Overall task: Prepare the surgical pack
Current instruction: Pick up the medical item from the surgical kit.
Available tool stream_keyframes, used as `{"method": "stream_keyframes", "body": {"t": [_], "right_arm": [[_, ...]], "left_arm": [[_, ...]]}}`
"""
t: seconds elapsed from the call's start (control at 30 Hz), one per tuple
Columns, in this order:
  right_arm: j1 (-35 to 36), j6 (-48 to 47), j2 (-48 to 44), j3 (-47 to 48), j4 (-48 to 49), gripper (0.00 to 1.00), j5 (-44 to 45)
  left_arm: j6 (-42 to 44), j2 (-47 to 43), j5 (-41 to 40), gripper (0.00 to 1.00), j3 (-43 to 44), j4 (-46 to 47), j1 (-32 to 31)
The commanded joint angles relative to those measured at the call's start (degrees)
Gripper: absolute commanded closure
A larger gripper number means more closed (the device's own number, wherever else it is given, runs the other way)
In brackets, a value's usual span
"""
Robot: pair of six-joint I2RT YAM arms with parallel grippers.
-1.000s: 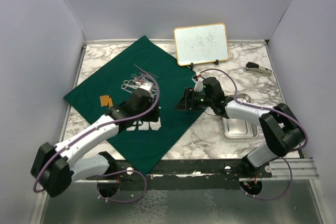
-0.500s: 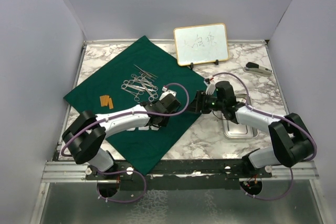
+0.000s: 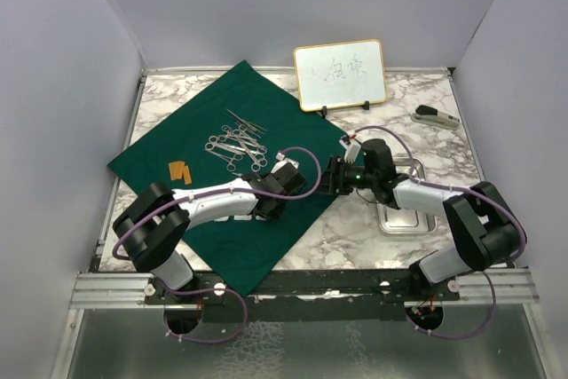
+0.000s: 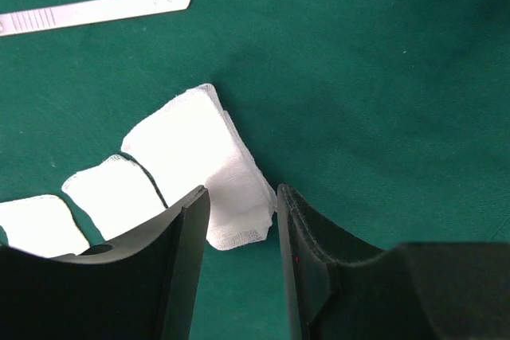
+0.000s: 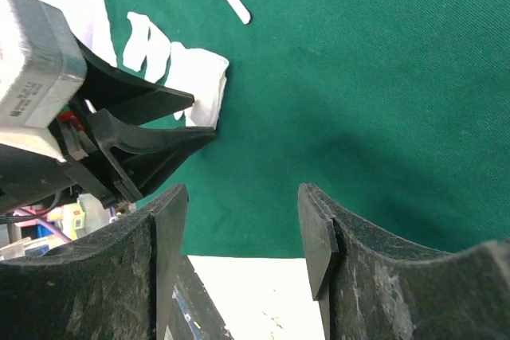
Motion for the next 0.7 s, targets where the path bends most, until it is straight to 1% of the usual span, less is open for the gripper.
{"method": "stream_keyframes", "body": {"t": [0.0,0.2,0.27,0.4,0.5,0.63,0.67], "right_arm": [[0.8,1.1,1.6,0.7,4.0,0.42,-2.6],[3.9,2.9,4.4,2.1,6.1,0.43,-2.5],[4.6,4.1,5.7,2.2,7.8,0.43,-2.8],[5.1,6.3,8.2,2.9,9.7,0.45,-3.3],[5.3,7.1,10.2,4.5,9.6,0.46,-3.7],[5.8,8.9,12.0,5.7,11.2,0.46,-3.3],[6.0,9.2,12.5,5.9,11.7,0.45,-2.8]], "left_arm": [[0.0,-0.3,1.3,0.57,-1.2,0.8,-0.1],[-0.2,0.3,1.0,0.56,-2.1,0.9,-0.2],[-0.3,0.5,0.5,0.58,-2.2,0.8,-0.2],[-1.0,-0.6,-0.6,0.68,-3.0,1.0,-0.2],[-1.4,-2.2,0.3,0.76,-4.1,2.3,-0.1],[-2.2,-3.7,0.7,0.87,-5.1,3.5,-0.1],[-2.3,-4.1,0.7,0.89,-5.2,3.7,0.0]]}}
